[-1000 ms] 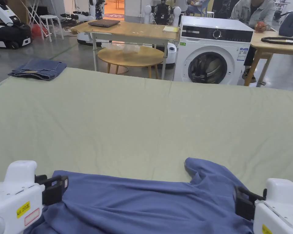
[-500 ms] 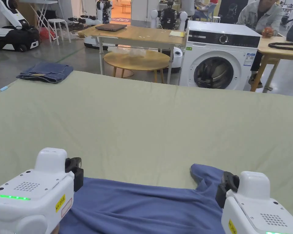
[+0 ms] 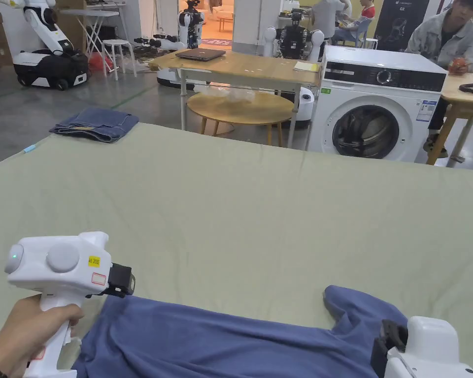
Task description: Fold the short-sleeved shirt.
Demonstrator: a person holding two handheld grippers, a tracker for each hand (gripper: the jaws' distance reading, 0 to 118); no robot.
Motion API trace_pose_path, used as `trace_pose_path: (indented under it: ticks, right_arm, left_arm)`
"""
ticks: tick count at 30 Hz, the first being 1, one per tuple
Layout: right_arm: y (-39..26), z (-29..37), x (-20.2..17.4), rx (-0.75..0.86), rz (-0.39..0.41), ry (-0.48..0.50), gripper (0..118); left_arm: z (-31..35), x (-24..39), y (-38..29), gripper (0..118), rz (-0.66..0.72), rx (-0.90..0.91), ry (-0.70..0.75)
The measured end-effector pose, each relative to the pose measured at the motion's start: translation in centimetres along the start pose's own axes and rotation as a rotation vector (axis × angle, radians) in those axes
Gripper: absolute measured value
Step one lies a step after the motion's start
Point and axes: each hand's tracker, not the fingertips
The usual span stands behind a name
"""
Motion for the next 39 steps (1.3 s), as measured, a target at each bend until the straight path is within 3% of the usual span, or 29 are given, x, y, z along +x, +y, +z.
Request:
trace_pose_path:
  ticks: [6, 11, 14, 15, 17, 19, 21, 22, 26, 31, 33, 34, 35, 36, 37, 39]
  right_arm:
    - [-0.6, -0.7, 0.8, -0.049, 0.004, -0.012, 0]
    - [-0.7, -1.4, 1.7, -0.079, 0.001, -0.028, 0]
    - [-0.2, -2.5, 3.0, -0.110, -0.022, -0.032, 0]
    - [0.1, -3.0, 3.7, -0.128, -0.028, -0.039, 0]
    - [1.2, -4.3, 5.5, -0.171, -0.043, -0.052, 2]
    - [2.5, -6.1, 7.7, -0.234, -0.053, -0.054, 22]
    - [3.7, -8.3, 9.7, -0.315, -0.054, -0.036, 57]
    - [4.1, -9.6, 10.6, -0.344, -0.037, -0.049, 66]
    - [4.7, -14.7, 12.6, -0.480, 0.054, -0.006, 73]
    - [2.8, -19.6, 13.0, -0.624, 0.015, 0.028, 71]
    - [2.1, -20.9, 12.5, -0.682, 0.052, -0.033, 52]
    - [1.9, -21.1, 12.2, -0.677, 0.069, -0.034, 50]
    - [1.8, -20.9, 12.1, -0.653, 0.066, -0.034, 40]
    - [2.0, -20.6, 11.9, -0.646, 0.059, -0.036, 13]
    - [2.1, -20.3, 11.9, -0.631, 0.057, -0.033, 0]
    - [2.3, -19.4, 11.8, -0.615, 0.057, -0.023, 0]
  left_arm:
    - [-4.2, 0.3, 0.1, 61, -0.026, -0.192, 0.151]
    - [-3.9, 2.0, -1.0, 54, -0.133, -0.111, 0.179]
    - [-4.1, 2.1, -0.9, 6, -0.152, -0.083, 0.149]
    - [-3.9, 2.3, -1.0, 0, -0.150, -0.077, 0.154]
    - [-3.5, 2.0, -1.2, 0, -0.170, -0.050, 0.157]
    - [-2.3, 1.9, -1.3, 0, -0.164, 0.020, 0.126]
    - [-0.9, 1.7, -1.5, 0, -0.142, 0.062, 0.109]
    - [-0.2, 1.6, -1.6, 0, -0.138, 0.102, 0.107]
    - [1.9, 1.9, -2.6, 0, -0.114, 0.158, 0.070]
    - [2.9, 2.1, -3.6, 0, -0.104, 0.186, 0.046]
    - [2.9, 2.0, -3.8, 0, -0.096, 0.183, 0.048]
    - [3.0, 1.9, -4.0, 0, -0.092, 0.186, 0.047]
    - [3.1, 1.8, -4.0, 0, -0.088, 0.184, 0.043]
    - [3.0, 1.9, -4.0, 0, -0.088, 0.181, 0.043]
    - [3.1, 1.9, -4.1, 0, -0.090, 0.183, 0.042]
    - [3.3, 1.9, -4.2, 0, -0.098, 0.191, 0.035]
